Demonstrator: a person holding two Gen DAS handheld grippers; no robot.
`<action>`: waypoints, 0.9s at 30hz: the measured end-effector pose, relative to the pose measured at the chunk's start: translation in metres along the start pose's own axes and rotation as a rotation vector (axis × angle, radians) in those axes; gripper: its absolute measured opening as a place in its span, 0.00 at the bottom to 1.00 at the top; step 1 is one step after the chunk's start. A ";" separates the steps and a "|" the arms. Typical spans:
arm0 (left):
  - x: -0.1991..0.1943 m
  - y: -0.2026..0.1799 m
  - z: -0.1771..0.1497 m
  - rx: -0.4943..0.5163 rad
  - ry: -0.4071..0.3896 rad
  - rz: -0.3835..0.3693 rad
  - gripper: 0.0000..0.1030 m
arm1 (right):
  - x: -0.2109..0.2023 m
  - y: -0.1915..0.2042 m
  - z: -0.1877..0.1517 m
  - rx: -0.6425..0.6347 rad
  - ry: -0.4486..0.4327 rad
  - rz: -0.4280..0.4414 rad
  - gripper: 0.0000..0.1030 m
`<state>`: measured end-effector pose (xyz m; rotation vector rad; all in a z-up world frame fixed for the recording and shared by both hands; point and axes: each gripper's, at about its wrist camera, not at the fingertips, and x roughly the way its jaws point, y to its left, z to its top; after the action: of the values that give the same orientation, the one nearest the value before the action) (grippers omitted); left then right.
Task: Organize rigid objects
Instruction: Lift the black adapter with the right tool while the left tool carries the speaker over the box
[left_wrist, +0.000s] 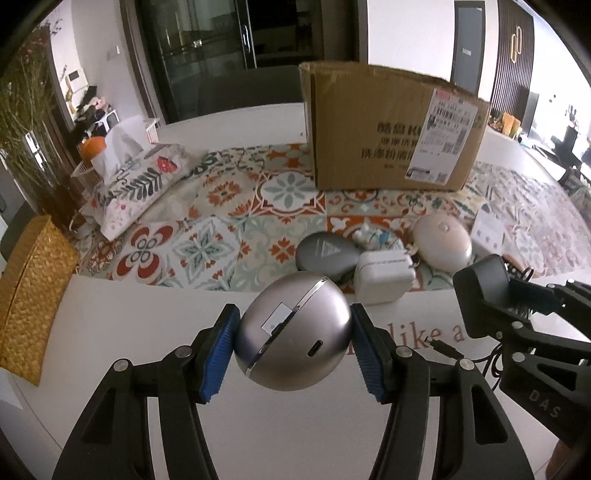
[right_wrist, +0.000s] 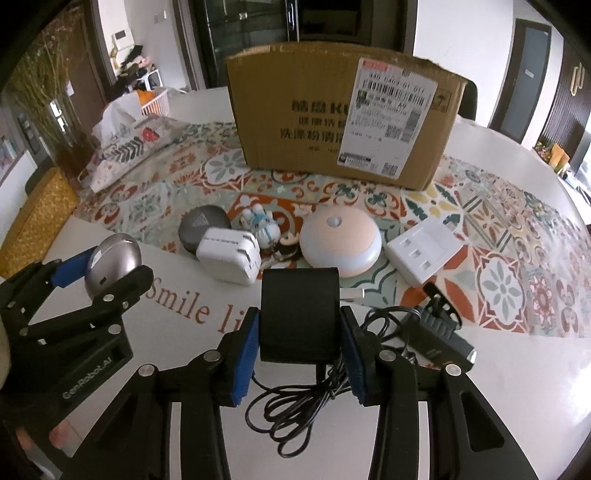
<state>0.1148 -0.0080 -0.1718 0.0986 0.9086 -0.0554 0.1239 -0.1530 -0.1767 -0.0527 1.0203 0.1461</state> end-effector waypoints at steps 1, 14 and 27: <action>-0.003 0.000 0.001 0.002 -0.006 0.001 0.57 | -0.002 -0.001 0.001 0.004 -0.003 0.000 0.41; -0.057 -0.003 0.036 0.040 -0.119 -0.026 0.57 | -0.059 -0.004 0.024 0.012 -0.141 -0.026 0.41; -0.090 -0.010 0.087 0.074 -0.246 -0.055 0.57 | -0.106 -0.014 0.059 0.029 -0.306 -0.051 0.41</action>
<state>0.1272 -0.0268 -0.0481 0.1325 0.6635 -0.1491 0.1211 -0.1700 -0.0557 -0.0287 0.7153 0.0896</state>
